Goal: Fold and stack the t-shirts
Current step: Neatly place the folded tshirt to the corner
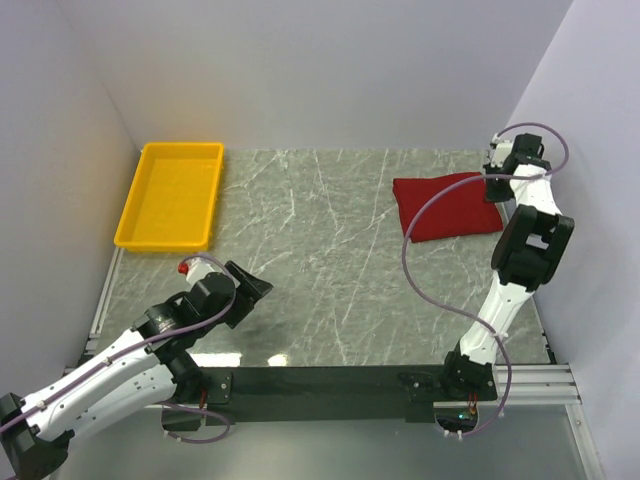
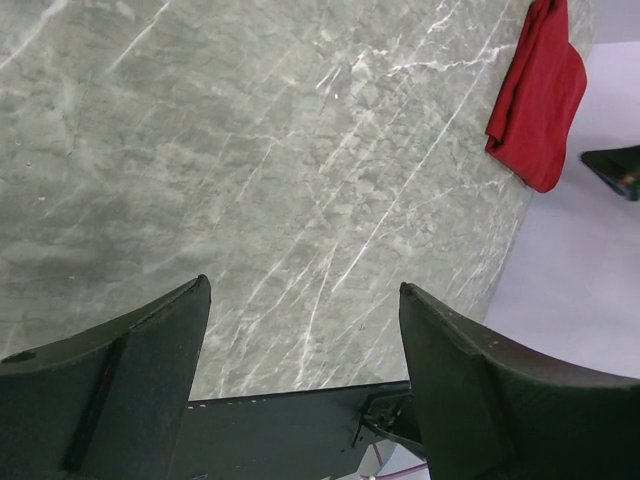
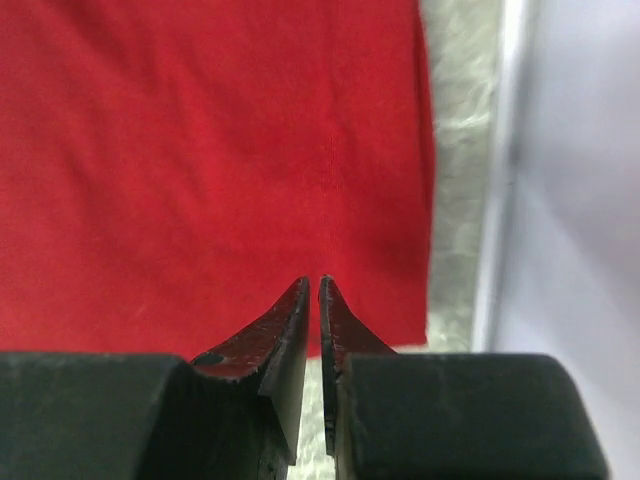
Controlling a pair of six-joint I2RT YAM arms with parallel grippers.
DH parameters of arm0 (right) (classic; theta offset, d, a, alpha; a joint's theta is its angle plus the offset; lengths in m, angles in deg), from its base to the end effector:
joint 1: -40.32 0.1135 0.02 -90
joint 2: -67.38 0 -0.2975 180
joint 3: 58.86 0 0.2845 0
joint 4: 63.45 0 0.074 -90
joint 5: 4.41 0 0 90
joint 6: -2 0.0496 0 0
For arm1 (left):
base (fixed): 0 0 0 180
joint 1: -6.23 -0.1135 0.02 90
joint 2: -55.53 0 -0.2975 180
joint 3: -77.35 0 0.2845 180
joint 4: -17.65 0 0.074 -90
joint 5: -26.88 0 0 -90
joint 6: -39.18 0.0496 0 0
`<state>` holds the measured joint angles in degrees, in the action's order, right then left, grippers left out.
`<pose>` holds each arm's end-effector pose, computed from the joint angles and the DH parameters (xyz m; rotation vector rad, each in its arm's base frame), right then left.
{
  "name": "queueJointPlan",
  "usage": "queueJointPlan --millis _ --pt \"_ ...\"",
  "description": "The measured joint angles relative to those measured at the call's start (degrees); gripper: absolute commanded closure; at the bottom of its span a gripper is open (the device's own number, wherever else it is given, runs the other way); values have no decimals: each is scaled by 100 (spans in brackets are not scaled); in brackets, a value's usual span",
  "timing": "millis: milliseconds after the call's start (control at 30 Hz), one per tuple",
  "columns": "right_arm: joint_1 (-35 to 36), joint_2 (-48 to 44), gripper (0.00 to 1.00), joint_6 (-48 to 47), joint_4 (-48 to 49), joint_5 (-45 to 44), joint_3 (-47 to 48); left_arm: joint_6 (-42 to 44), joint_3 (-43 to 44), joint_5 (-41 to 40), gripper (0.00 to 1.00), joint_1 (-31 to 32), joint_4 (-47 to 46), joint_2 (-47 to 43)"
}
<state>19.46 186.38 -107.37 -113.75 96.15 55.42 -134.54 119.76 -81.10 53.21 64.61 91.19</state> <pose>0.4874 -0.1760 0.2497 -0.0404 2.5078 -0.0541 0.1158 -0.1017 0.2421 -0.9142 2.1996 -0.8452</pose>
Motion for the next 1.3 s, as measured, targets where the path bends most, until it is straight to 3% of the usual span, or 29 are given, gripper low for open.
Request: queueJointPlan --millis 267,533,633,833,967,1067,1133,1300 --pt "44 929 85 -28 -140 -376 184 107 103 2 18 0 -52 166" --pt "48 579 80 -367 -46 -393 -262 219 103 37 18 0 -295 396" --pt "48 22 73 -494 -114 -306 -603 376 149 55 17 0 -374 472" --pt "48 -1818 56 -809 -232 348 -1386 964 752 -146 1 0 -367 686" --pt "48 -3281 43 -1082 -350 970 -2319 1493 1272 -424 1 0 -341 870" --pt "61 -4214 30 -1259 -424 1325 -3060 1878 1655 -647 1 0 -192 1043" --pt "63 -4750 11 -1294 -374 1447 -3517 2090 1875 -787 1 0 -52 1141" --pt "72 -6113 9 -1034 44 1419 -4579 2461 2135 -1040 1 0 216 1161"
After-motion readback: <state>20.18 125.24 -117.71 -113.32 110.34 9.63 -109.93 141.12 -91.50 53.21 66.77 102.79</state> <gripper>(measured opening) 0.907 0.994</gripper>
